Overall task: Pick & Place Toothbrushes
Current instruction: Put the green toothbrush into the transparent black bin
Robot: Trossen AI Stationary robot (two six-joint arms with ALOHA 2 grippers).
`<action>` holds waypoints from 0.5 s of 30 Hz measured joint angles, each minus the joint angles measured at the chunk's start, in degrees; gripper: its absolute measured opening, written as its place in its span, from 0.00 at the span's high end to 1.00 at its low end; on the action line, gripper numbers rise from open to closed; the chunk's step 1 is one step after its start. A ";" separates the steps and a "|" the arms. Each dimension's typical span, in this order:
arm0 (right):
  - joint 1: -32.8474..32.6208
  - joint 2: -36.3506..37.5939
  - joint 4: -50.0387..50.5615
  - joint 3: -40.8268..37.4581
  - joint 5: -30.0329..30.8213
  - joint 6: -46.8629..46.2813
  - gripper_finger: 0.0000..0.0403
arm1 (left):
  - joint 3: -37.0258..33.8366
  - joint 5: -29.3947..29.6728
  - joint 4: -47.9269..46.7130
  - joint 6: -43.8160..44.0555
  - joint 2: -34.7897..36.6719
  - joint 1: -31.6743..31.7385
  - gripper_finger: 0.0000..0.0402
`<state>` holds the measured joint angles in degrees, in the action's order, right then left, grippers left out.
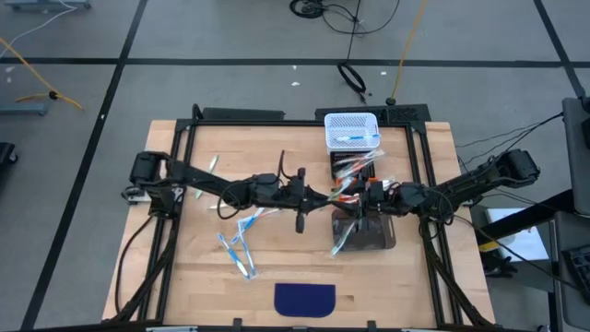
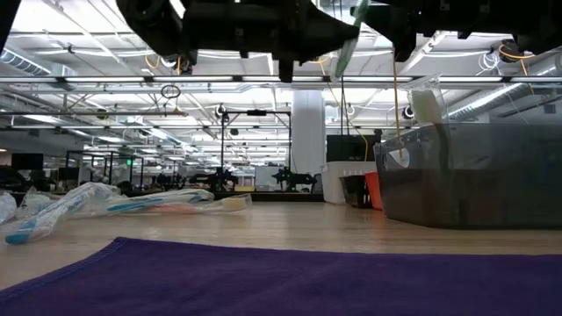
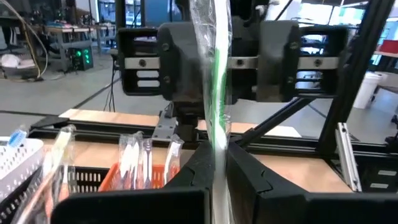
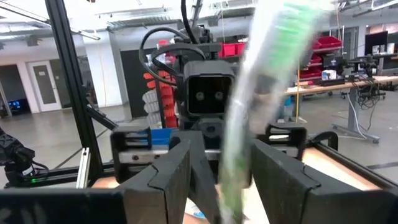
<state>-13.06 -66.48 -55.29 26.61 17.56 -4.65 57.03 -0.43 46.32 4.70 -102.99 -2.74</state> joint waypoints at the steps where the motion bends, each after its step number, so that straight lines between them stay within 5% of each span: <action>1: 0.00 0.00 0.03 0.00 0.00 -0.09 0.61 | 0.54 -0.45 -0.13 0.18 -0.29 0.02 0.95; 9: 0.00 0.00 1.99 0.00 0.10 -0.65 0.67 | 1.47 -1.63 -0.24 -0.08 -0.67 0.00 0.95; 15: -0.04 0.00 2.01 0.00 0.09 -0.30 0.89 | 1.47 -1.57 -0.24 0.05 -0.67 0.04 0.86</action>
<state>-13.10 -66.48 -53.28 26.61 17.65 -4.94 58.50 -2.00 46.09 4.76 -103.66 -2.70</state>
